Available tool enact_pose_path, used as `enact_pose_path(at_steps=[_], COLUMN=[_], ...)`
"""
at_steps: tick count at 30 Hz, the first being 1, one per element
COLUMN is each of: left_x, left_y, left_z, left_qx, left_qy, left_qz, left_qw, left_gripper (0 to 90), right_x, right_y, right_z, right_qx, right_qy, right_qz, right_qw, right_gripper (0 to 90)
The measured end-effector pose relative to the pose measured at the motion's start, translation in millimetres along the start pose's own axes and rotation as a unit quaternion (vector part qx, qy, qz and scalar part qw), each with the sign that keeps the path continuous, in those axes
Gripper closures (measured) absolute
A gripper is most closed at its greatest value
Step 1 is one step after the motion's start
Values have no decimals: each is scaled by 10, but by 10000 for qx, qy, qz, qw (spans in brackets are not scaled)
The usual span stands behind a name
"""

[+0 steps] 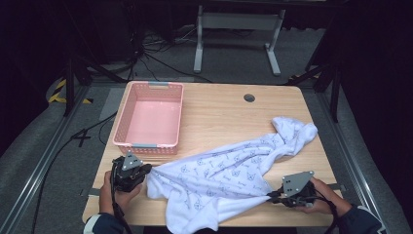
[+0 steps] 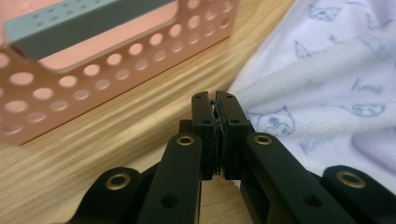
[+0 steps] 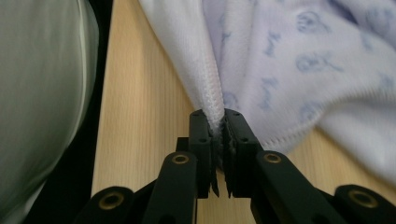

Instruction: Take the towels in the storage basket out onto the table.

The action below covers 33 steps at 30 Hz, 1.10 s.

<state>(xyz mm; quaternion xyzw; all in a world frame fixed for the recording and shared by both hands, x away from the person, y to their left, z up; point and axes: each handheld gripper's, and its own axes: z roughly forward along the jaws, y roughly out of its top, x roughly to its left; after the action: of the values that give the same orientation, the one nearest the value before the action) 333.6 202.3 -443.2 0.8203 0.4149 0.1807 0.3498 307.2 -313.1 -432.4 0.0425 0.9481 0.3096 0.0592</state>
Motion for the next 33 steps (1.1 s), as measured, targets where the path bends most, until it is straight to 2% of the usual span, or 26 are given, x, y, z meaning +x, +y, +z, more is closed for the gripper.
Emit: enact_pose_path(at_steps=[2, 4, 5, 6, 7, 8, 9, 10, 11, 13, 14, 15, 16, 17, 18, 19, 21, 23, 24, 27, 28, 29, 30, 31, 32, 33], left_x=[-53, -65, -81, -108, -201, -257, -336, -425, -425, -607, -776, -776, -863, -917, -966, -1026, -1100, -1153, -1153, -1183, -1197, -1197, -1200, -1209, -1215, -1215], left_y=[42, 56, 53, 60, 82, 101, 118, 137, 137, 185, 223, 223, 246, 265, 274, 287, 286, 276, 276, 252, 244, 244, 249, 243, 244, 244], left_z=[9, 0, -9, -38, -79, -78, -67, -52, -52, 13, 104, 104, 162, 209, 249, 313, 371, 418, 418, 462, 466, 466, 458, 466, 472, 472], left_qx=[92, -3, -162, -220, -368, -396, -397, -397, -397, -292, -166, -166, -35, 14, 72, 194, 379, 520, 520, 702, 753, 753, 813, 754, 739, 739], left_qy=[187, 181, 53, -50, -351, -577, -764, -918, -918, -1142, -1396, -1396, -1510, -1539, -1626, -1818, -1874, -1917, -1917, -2041, -2046, -2046, -2066, -2058, -2100, -2100], left_qz=[188, 192, 146, 245, 450, 515, 547, 669, 669, 1096, 1223, 1223, 1369, 1495, 1478, 1552, 1695, 1850, 1850, 1915, 1935, 1935, 1996, 1959, 1932, 1932], left_qw=[9996, 9997, 9997, 9994, 9977, 9962, 9948, 9927, 9927, 9870, 9825, 9825, 9790, 9767, 9755, 9708, 9668, 9625, 9625, 9575, 9566, 9566, 9544, 9558, 9556, 9556], left_gripper=[861, 689, 689, 643, 573, 545, 507, 482, 474, 466, 473, 490, 490, 493, 500, 535, 577, 595, 612, 638, 642, 645, 645, 648, 650, 651], right_x=[-20, -67, -67, -85, -144, -178, -211, -256, -256, -362, -495, -495, -562, -646, -719, -853, -935, -1001, -1034, -1101, -1158, -1158, -1188, -1230, -1292, -1319], right_y=[-84, -130, -130, -135, -128, -130, -132, -138, -138, -171, -222, -222, -250, -276, -295, -348, -390, -416, -429, -465, -530, -530, -568, -620, -688, -724], right_z=[-53, -107, -107, -134, -180, -209, -237, -263, -263, -319, -367, -367, -391, -414, -432, -448, -428, -386, -362, -301, -255, -255, -237, -220, -202, -201], right_qx=[94, -21, -21, -111, -297, -396, -509, -655, -655, -935, -1070, -1070, -1074, -1051, -1015, -1118, -1064, -998, -938, -746, -591, -591, -509, -419, -318, -374], right_qy=[-161, -343, -343, -403, -654, -774, -1004, -1294, -1294, -1722, -2209, -2209, -2398, -2745, -2955, -2962, -2983, -2924, -2949, -2922, -2928, -2928, -2961, -2982, -2923, -2884], right_qz=[140, 354, 354, 382, 622, 684, 805, 1040, 1040, 1385, 1820, 1820, 1996, 2149, 2250, 2516, 2678, 2691, 2733, 2817, 2949, 2949, 3014, 3114, 3310, 3427], right_qw=[9997, 9988, 9988, 9984, 9955, 9939, 9904, 9839, 9839, 9708, 9522, 9522, 9440, 9314, 9229, 9146, 9099, 9122, 9108, 9109, 9076, 9076, 9049, 9013, 8966, 8933], right_gripper=[736, 675, 675, 621, 571, 554, 526, 539, 539, 528, 512, 512, 508, 484, 466, 455, 483, 485, 485, 478, 471, 471, 472, 473, 454, 454])
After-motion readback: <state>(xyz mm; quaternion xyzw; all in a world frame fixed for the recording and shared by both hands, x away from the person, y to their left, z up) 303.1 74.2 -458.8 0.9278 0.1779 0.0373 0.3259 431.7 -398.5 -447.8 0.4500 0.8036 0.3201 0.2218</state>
